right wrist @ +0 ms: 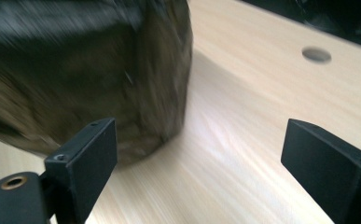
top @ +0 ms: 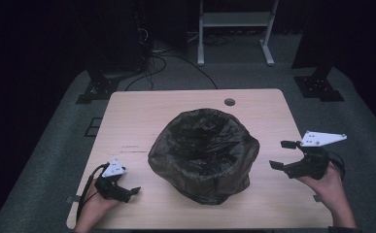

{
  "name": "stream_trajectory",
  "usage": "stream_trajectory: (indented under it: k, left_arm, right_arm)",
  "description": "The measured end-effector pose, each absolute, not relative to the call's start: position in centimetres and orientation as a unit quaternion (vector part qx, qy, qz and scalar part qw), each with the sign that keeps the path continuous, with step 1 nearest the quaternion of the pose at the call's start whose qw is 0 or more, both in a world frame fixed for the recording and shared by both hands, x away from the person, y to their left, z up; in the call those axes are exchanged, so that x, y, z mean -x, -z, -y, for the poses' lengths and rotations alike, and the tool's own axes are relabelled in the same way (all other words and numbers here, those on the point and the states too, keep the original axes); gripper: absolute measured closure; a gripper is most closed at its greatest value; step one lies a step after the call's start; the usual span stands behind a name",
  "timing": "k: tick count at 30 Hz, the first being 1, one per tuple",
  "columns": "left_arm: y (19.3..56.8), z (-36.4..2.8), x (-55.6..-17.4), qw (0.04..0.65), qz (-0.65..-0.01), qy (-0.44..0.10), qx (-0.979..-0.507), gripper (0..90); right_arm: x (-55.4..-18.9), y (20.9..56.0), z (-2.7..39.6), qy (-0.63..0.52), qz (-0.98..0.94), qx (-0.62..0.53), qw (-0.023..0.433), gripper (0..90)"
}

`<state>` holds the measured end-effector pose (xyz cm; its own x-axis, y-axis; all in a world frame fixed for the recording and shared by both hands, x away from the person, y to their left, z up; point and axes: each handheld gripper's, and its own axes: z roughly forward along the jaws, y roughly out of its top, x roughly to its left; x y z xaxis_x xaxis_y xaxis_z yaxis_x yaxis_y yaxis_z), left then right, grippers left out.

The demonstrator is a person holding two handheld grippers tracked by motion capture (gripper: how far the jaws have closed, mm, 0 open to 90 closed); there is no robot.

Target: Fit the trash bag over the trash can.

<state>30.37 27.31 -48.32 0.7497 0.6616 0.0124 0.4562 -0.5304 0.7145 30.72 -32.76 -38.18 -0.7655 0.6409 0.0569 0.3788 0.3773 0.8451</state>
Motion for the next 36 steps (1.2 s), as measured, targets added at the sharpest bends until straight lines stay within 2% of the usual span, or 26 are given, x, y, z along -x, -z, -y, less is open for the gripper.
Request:
stream_trajectory:
  k: [14,36]
  left_arm:
    - [48.3,-27.3,-30.3,0.361,-0.325,-0.143,-0.862,0.0]
    - [48.3,-27.3,-30.3,0.361,-0.325,-0.143,-0.862,0.0]
  right_arm:
    - [-30.8,43.8,34.0,-0.446,-0.81,-0.356,0.139,9.4]
    - [-31.1,47.8,34.9,-0.414,-0.811,-0.391,0.136,9.4]
